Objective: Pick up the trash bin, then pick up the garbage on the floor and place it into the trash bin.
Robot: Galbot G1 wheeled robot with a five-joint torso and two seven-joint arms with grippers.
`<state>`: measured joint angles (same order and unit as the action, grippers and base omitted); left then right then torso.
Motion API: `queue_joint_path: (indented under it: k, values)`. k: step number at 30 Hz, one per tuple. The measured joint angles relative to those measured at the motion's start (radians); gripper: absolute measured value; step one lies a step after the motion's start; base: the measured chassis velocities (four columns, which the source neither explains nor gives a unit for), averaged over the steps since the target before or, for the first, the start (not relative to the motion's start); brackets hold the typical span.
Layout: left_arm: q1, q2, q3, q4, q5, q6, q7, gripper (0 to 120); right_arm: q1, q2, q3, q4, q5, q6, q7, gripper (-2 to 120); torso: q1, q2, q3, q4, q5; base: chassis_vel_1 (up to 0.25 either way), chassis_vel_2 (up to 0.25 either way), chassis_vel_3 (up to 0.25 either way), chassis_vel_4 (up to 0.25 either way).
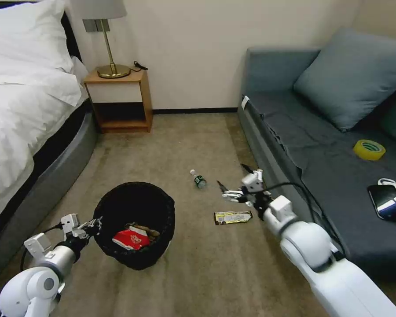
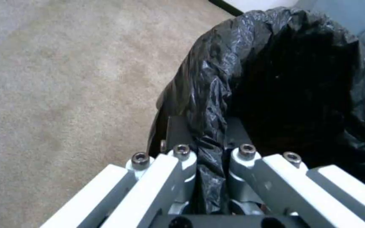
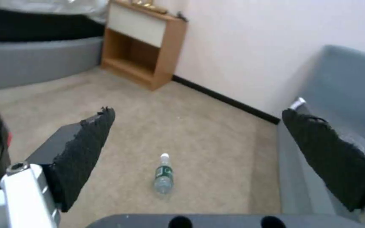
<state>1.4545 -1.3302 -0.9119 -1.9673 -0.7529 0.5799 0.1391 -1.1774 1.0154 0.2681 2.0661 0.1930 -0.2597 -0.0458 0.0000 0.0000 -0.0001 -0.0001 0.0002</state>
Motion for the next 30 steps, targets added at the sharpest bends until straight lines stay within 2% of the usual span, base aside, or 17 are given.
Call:
queue_joint_path:
  k: [4,7,9,12,13,17,21,30]
  values:
    - [0.003,-0.008,-0.002,-0.004,0.007,0.000,0.000,4,-0.036,0.038,0.032,0.019,-0.008,0.000,0.005,100,0.000,0.000,0.000,0.0002,-0.0002,0.000,0.000,0.000,0.000]
    - [0.012,-0.016,-0.011,-0.013,0.025,0.000,0.000,4,-0.108,0.138,0.075,0.053,-0.036,-0.007,0.012,100,0.000,0.000,0.000,0.0002,-0.0003,0.000,0.000,0.000,0.000]
    - [0.014,-0.016,-0.013,-0.014,0.025,0.000,0.000,4,-0.119,0.152,0.080,0.058,-0.039,-0.009,0.012,100,0.000,0.000,0.000,0.0002,-0.0002,0.000,0.000,0.000,0.000]
    - [0.025,-0.012,-0.027,-0.030,0.024,0.000,-0.001,4,-0.222,0.250,0.125,0.108,-0.087,-0.018,0.007,100,0.000,0.000,0.000,0.0003,-0.0004,0.000,0.000,0.000,0.000]
    - [0.025,-0.012,-0.027,-0.030,0.024,0.000,-0.001,4,-0.222,0.250,0.125,0.108,-0.087,-0.018,0.007,100,0.000,0.000,0.000,0.0003,-0.0004,0.000,0.000,0.000,0.000]
    - [0.028,-0.005,-0.034,-0.033,0.013,0.000,-0.002,4,-0.340,0.330,0.171,0.150,-0.155,0.002,-0.016,100,0.000,0.000,0.000,0.0001,-0.0003,0.000,0.000,0.000,0.000]
    - [0.011,-0.004,-0.033,-0.017,0.011,-0.004,-0.001,4,-0.395,0.367,0.187,0.168,-0.209,0.029,-0.040,100,0.000,0.000,0.000,0.0002,-0.0002,0.000,0.000,0.000,0.000]
    - [0.003,-0.020,-0.032,-0.006,0.011,-0.018,0.010,4,-0.426,0.378,0.217,0.176,-0.220,0.063,-0.057,100,0.000,0.000,0.000,0.0002,-0.0002,0.000,0.000,0.000,0.000]
